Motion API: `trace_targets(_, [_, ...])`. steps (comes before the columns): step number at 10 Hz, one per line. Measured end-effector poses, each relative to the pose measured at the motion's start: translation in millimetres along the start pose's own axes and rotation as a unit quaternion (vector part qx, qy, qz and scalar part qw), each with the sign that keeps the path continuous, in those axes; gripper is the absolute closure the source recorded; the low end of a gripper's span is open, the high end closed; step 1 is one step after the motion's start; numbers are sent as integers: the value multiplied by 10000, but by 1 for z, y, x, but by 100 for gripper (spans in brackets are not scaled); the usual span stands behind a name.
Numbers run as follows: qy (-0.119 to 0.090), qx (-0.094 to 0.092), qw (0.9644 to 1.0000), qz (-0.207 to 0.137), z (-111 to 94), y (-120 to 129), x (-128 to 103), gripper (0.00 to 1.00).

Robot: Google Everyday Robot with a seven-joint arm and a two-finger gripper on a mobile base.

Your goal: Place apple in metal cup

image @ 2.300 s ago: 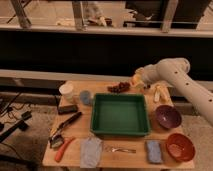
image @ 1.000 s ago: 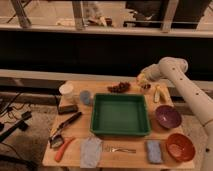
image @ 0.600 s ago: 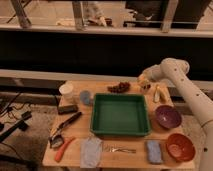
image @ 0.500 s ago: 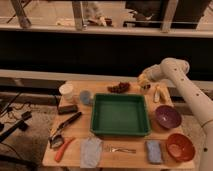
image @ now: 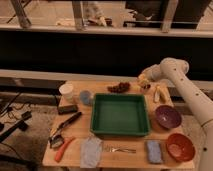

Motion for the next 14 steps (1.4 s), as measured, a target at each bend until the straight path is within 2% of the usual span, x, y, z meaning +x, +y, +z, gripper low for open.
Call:
trace_targets(2, [155, 51, 9998, 103, 7, -7, 14, 68])
trace_targets(7, [393, 144, 9991, 109, 15, -17, 30, 68])
trace_targets(11, [489, 180, 9986, 66, 20, -18, 38, 68])
trace_targets(14, [533, 136, 9985, 0, 30, -15, 39, 68])
